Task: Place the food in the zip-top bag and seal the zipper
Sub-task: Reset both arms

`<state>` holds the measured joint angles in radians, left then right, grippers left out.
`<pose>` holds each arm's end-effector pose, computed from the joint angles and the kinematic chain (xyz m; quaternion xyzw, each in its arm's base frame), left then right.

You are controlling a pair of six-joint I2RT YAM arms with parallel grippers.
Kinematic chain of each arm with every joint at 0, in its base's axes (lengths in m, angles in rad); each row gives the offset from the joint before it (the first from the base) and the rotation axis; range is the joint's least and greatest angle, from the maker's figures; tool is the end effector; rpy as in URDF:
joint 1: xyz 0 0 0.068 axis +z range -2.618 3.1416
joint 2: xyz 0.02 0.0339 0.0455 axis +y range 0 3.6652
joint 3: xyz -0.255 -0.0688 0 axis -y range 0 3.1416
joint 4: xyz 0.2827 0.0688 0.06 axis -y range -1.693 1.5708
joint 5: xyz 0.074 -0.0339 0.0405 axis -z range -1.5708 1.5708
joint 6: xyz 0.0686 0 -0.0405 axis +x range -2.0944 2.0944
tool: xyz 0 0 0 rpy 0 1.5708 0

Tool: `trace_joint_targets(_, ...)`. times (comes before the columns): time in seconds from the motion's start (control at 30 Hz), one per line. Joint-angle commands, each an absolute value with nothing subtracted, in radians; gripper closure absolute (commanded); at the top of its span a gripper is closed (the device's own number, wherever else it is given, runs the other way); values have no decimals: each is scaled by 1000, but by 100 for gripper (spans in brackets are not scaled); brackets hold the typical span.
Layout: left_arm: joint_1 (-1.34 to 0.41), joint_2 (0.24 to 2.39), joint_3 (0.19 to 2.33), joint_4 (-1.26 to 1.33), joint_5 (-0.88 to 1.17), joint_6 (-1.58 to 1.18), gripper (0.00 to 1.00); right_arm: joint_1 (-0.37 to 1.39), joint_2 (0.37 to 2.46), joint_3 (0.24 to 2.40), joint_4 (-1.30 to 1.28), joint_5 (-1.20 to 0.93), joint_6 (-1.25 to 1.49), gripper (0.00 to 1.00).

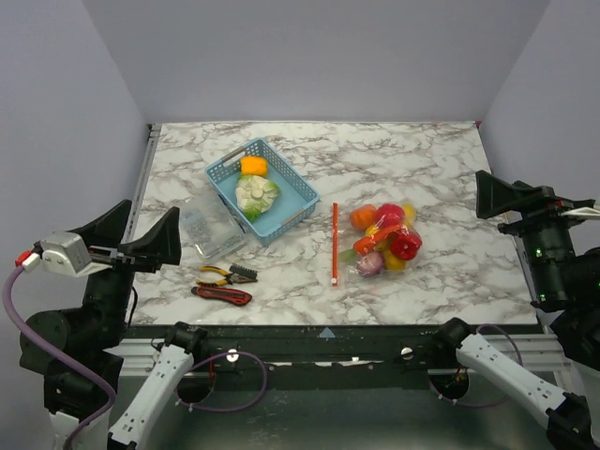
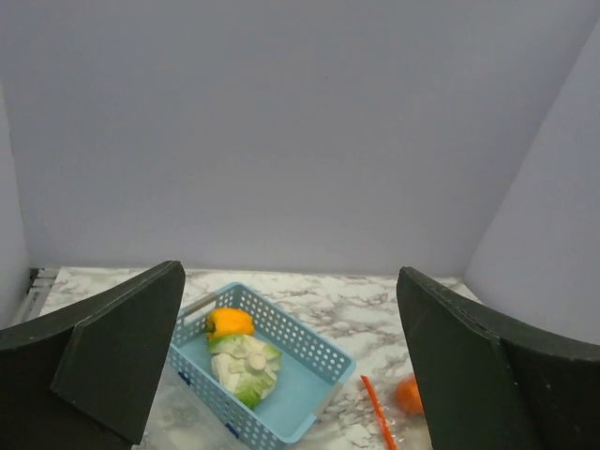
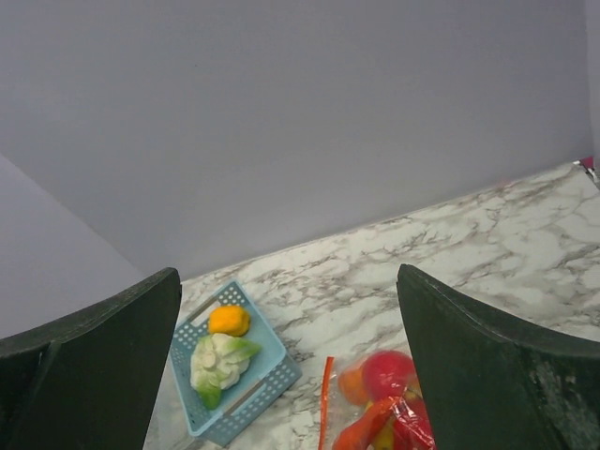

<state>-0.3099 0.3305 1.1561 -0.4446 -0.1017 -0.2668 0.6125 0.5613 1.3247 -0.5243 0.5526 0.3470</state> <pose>0.0578 -0.0112 0.4976 -0.0300 0.5605 -0.2079 0.8011 0.0989 0.0255 0.5194 0.1340 0.6175 0.1997 0.7489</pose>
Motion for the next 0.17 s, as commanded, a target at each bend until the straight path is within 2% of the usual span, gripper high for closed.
trace_joint_targets(0.0,-311,318,1171,-414,-152,-242,1,615,553,1304,-543,615,334,0)
trace_joint_targets(0.13,-311,314,1159,-420,-160,-254,2,615,591,1309,-575,616,338,0)
